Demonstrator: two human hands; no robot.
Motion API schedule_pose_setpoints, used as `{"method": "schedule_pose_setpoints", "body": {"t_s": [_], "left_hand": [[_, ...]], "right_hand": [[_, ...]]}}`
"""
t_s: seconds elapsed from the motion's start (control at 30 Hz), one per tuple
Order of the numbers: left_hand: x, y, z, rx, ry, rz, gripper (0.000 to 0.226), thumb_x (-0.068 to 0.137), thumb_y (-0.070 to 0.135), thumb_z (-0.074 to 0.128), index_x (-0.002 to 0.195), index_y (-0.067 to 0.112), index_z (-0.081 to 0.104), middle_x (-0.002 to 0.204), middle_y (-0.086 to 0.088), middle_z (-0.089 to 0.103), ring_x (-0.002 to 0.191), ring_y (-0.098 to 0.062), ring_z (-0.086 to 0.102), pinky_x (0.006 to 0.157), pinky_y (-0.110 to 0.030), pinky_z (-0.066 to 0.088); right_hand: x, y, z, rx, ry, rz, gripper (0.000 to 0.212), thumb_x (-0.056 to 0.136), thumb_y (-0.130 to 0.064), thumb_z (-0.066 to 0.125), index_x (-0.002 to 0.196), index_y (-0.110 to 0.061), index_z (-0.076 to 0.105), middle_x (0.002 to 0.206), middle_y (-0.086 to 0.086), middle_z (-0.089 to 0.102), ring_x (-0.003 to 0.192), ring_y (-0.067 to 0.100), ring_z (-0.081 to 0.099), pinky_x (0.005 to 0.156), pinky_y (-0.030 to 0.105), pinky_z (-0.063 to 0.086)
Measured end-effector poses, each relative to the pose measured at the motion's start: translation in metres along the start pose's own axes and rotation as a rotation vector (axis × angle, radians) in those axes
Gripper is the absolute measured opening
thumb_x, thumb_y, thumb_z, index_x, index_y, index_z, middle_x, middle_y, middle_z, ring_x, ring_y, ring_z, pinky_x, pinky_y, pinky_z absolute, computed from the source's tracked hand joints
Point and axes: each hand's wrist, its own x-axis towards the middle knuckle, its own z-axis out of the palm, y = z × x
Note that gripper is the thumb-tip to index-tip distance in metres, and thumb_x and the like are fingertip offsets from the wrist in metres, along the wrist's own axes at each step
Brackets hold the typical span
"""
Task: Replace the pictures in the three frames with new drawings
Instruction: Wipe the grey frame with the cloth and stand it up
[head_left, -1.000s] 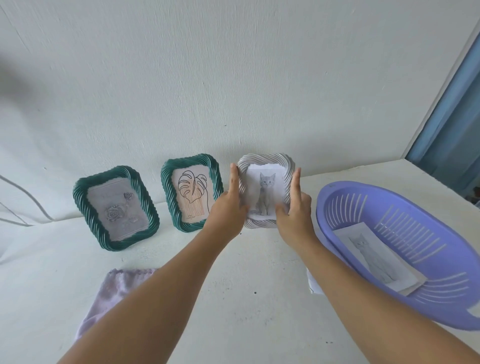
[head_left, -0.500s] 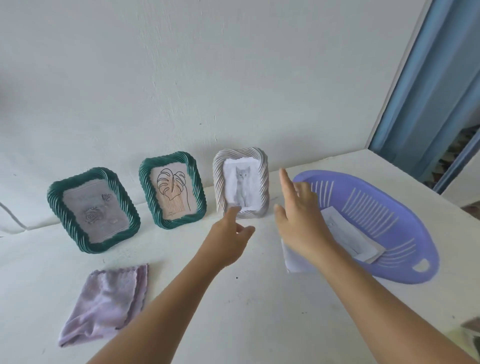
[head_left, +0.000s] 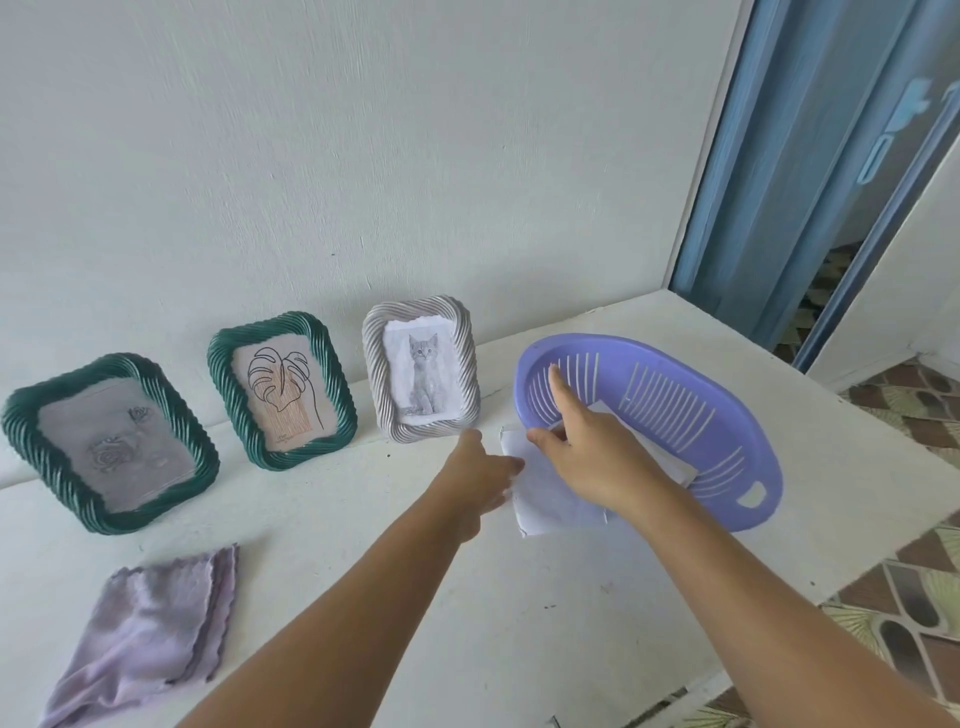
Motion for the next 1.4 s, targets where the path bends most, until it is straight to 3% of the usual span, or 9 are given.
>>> {"method": "schedule_pose_setpoints", "body": {"t_s": [0.13, 0.2, 0.4, 0.63, 0.9, 0.97, 1.03, 1.27, 1.4], "left_hand": [[0.005, 0.001, 0.009, -0.099, 0.006, -0.070, 0.080, 0.093, 0.002, 0.065, 0.157, 0.012, 0.020, 0.118, -0.014, 0.063, 0.092, -0.023, 0.063, 0.085, -0.033, 0.058], [0.010, 0.001, 0.011, -0.108, -0.012, -0.102, 0.067, 0.092, -0.001, 0.064, 0.151, 0.005, 0.032, 0.110, -0.015, 0.065, 0.089, -0.024, 0.062, 0.083, -0.034, 0.059], [0.012, 0.003, 0.013, -0.194, -0.024, -0.101, 0.070, 0.091, -0.008, 0.060, 0.153, 0.003, 0.029, 0.130, -0.018, 0.058, 0.111, -0.034, 0.067, 0.097, -0.048, 0.056], [0.011, 0.003, 0.018, -0.242, -0.014, -0.087, 0.066, 0.089, -0.010, 0.065, 0.146, -0.008, 0.033, 0.117, -0.021, 0.065, 0.091, -0.030, 0.073, 0.079, -0.037, 0.063], [0.017, -0.004, 0.017, -0.105, 0.111, -0.015, 0.067, 0.084, 0.006, 0.074, 0.141, 0.016, 0.041, 0.115, -0.013, 0.068, 0.103, -0.028, 0.070, 0.094, -0.044, 0.059], [0.013, -0.005, 0.009, -0.050, 0.145, 0.042, 0.064, 0.084, 0.008, 0.071, 0.141, 0.018, 0.043, 0.111, -0.008, 0.069, 0.101, -0.026, 0.070, 0.092, -0.045, 0.059], [0.005, -0.003, 0.001, -0.011, 0.162, 0.109, 0.059, 0.088, 0.009, 0.069, 0.139, 0.020, 0.043, 0.107, -0.006, 0.068, 0.099, -0.024, 0.069, 0.086, -0.040, 0.057], [-0.026, 0.013, -0.026, 0.049, 0.204, 0.404, 0.038, 0.097, 0.018, 0.064, 0.131, 0.030, 0.053, 0.099, -0.003, 0.072, 0.086, -0.017, 0.067, 0.070, -0.032, 0.049], [-0.035, 0.022, -0.027, 0.139, 0.228, 0.549, 0.026, 0.098, 0.023, 0.062, 0.123, 0.031, 0.061, 0.091, 0.006, 0.074, 0.072, -0.007, 0.064, 0.062, -0.021, 0.046]], "right_hand": [[-0.002, 0.001, -0.002, 0.033, -0.034, 0.005, 0.056, 0.104, -0.046, 0.046, 0.156, -0.029, 0.031, 0.097, 0.004, 0.069, 0.094, 0.027, 0.064, 0.080, 0.040, 0.050], [-0.003, 0.003, -0.003, 0.116, -0.047, 0.009, 0.032, 0.104, -0.044, 0.047, 0.105, -0.017, 0.065, 0.083, 0.004, 0.064, 0.090, 0.030, 0.063, 0.071, 0.037, 0.042], [0.000, 0.009, -0.004, 0.171, -0.059, -0.031, 0.044, 0.104, -0.042, 0.048, 0.078, -0.007, 0.056, 0.073, 0.016, 0.056, 0.066, 0.019, 0.049, 0.061, 0.035, 0.033], [0.001, 0.010, -0.004, 0.167, -0.063, -0.039, 0.041, 0.105, -0.040, 0.048, 0.079, -0.010, 0.057, 0.075, 0.013, 0.060, 0.071, 0.025, 0.056, 0.062, 0.035, 0.035], [0.000, 0.007, -0.008, 0.200, -0.100, -0.024, 0.031, 0.105, -0.041, 0.048, 0.107, -0.017, 0.068, 0.093, 0.012, 0.068, 0.090, 0.027, 0.064, 0.071, 0.034, 0.042], [0.000, 0.005, -0.010, 0.194, -0.108, 0.009, 0.052, 0.104, -0.045, 0.047, 0.154, -0.036, 0.035, 0.108, 0.005, 0.069, 0.100, 0.024, 0.064, 0.084, 0.035, 0.048], [0.001, 0.006, -0.009, 0.175, -0.116, 0.014, 0.067, 0.104, -0.048, 0.046, 0.159, -0.043, 0.010, 0.104, 0.008, 0.068, 0.091, 0.022, 0.065, 0.085, 0.038, 0.051], [0.004, 0.005, -0.007, 0.202, -0.121, 0.037, 0.067, 0.104, -0.050, 0.045, 0.160, -0.041, 0.011, 0.102, 0.011, 0.066, 0.087, 0.025, 0.064, 0.079, 0.040, 0.052], [0.003, -0.008, -0.014, 0.246, 0.043, -0.021, 0.061, 0.105, -0.049, 0.042, 0.160, -0.036, 0.019, 0.125, 0.005, 0.055, 0.117, 0.021, 0.055, 0.087, 0.031, 0.040]]}}
